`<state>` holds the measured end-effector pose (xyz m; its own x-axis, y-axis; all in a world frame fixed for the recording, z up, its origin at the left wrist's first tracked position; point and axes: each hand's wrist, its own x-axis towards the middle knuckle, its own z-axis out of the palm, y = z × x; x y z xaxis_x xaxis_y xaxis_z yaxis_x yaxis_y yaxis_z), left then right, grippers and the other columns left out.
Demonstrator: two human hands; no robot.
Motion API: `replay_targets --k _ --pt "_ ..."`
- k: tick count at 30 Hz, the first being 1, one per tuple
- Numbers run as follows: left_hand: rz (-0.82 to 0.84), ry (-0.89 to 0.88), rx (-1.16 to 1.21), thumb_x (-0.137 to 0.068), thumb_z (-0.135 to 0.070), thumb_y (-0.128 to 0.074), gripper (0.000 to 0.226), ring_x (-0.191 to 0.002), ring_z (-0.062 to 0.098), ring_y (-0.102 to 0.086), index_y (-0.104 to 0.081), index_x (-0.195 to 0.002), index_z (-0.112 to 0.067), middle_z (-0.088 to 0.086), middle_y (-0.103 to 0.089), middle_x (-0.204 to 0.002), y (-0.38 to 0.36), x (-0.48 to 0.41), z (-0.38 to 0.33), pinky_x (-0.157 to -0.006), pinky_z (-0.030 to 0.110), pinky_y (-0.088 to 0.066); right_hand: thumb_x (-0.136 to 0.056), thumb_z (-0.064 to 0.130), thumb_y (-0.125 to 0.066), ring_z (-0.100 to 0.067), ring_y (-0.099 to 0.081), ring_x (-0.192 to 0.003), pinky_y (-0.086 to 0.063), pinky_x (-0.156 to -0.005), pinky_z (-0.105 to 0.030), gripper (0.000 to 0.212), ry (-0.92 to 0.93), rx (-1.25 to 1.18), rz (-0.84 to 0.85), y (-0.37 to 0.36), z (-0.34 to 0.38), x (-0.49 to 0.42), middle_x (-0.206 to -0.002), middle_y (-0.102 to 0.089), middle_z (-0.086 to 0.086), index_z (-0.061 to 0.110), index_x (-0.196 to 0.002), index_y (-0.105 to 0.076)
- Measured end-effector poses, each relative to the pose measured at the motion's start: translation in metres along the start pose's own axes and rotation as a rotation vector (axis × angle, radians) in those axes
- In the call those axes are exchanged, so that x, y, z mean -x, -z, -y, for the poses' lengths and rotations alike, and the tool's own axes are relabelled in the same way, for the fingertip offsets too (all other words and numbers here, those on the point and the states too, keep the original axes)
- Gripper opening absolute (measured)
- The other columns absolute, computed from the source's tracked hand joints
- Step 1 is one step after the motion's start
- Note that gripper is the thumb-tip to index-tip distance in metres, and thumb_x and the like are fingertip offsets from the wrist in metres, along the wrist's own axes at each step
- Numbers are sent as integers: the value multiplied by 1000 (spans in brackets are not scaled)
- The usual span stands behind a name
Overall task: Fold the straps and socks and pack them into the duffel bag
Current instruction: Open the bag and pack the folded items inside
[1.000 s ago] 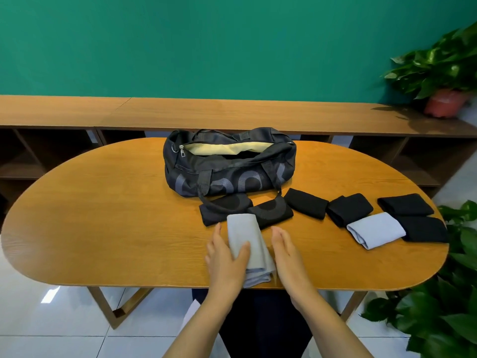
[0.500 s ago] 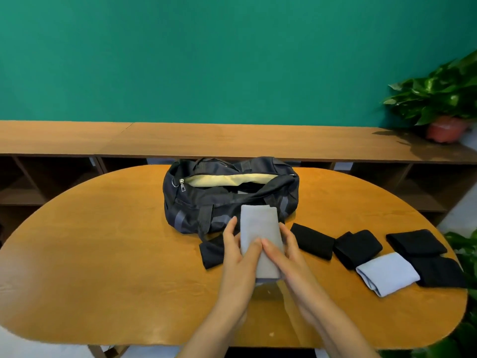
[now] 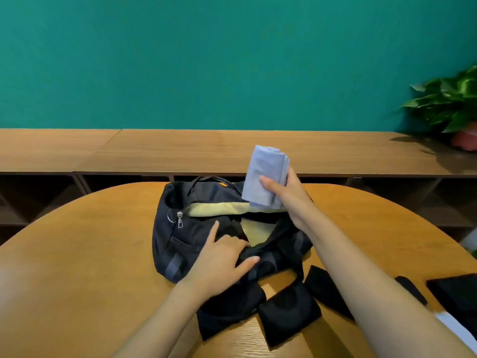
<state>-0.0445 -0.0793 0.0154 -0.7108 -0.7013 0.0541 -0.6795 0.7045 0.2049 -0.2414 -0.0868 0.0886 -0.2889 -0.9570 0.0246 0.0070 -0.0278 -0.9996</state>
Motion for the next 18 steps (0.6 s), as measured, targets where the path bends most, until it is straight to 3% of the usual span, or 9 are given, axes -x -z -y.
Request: replay_targets --k 3,5,8,10,12,14,16,18 --pt "27 -160 -33 -95 -65 -21 56 -99 8 -51 -59 -115 -27 -11 -60 -99 4 13 -15 -114 29 -18 -91 20 -67 -6 -65 -87 -54 -67 -17 19 -177 164 197 -9 -13 -15 -104 -67 4 23 -107 -57" --pt "23 -202 -26 -95 -65 -20 56 -91 10 -51 -58 -112 -27 -10 -59 -93 8 21 -19 -106 24 -25 -90 27 -69 -11 -65 -86 -52 -66 -20 18 -328 314 309 -5 -26 -19 -104 -68 0 20 -103 -59" --pt "22 -198 35 -95 -67 -18 60 -84 10 -53 -61 -111 -28 -9 -63 -89 12 24 -14 -96 22 -34 -83 37 -75 -23 -60 -107 -50 -87 -34 53 -430 702 337 0 -50 -22 -124 -59 -9 9 -121 -52" --pt "5 -194 78 -95 -66 -19 60 -80 9 -53 -64 -101 -28 -9 -64 -85 16 19 -12 -85 25 -40 -82 43 -74 -27 -54 -117 -47 -87 -35 80 -451 953 316 -6 -66 -18 -135 -50 -13 1 -138 -34" --pt "-60 -161 156 -98 -58 -28 44 -76 8 -49 -54 -78 -28 -10 -58 -75 20 10 -8 -72 28 -41 -86 49 -68 -31 -54 -117 -45 -82 -35 80 -404 1096 266 -17 -78 -10 -134 -50 -15 2 -139 -29" --pt "-165 -108 225 -99 -47 -35 30 -79 8 -48 -41 -72 -34 -12 -55 -75 22 -4 -4 -68 30 -40 -90 54 -58 -34 -56 -112 -43 -75 -36 68 -310 1142 188 -18 -74 -3 -127 -54 -15 9 -135 -34" --pt "-216 -93 225 -97 -45 -33 30 -90 13 -51 -54 -80 -32 -9 -62 -87 19 -21 0 -74 32 -45 -95 50 -52 -33 -54 -113 -44 -76 -38 53 -100 1222 45 -9 -58 0 -123 -55 -12 14 -133 -41" --pt "-209 -153 179 -98 -38 -39 35 -107 18 -52 -67 -104 -19 -2 -65 -110 8 -41 1 -89 35 -46 -94 39 -60 -27 -42 -124 -44 -91 -39 48 190 1399 -14 9 -44 -4 -131 -48 -6 20 -135 -44"
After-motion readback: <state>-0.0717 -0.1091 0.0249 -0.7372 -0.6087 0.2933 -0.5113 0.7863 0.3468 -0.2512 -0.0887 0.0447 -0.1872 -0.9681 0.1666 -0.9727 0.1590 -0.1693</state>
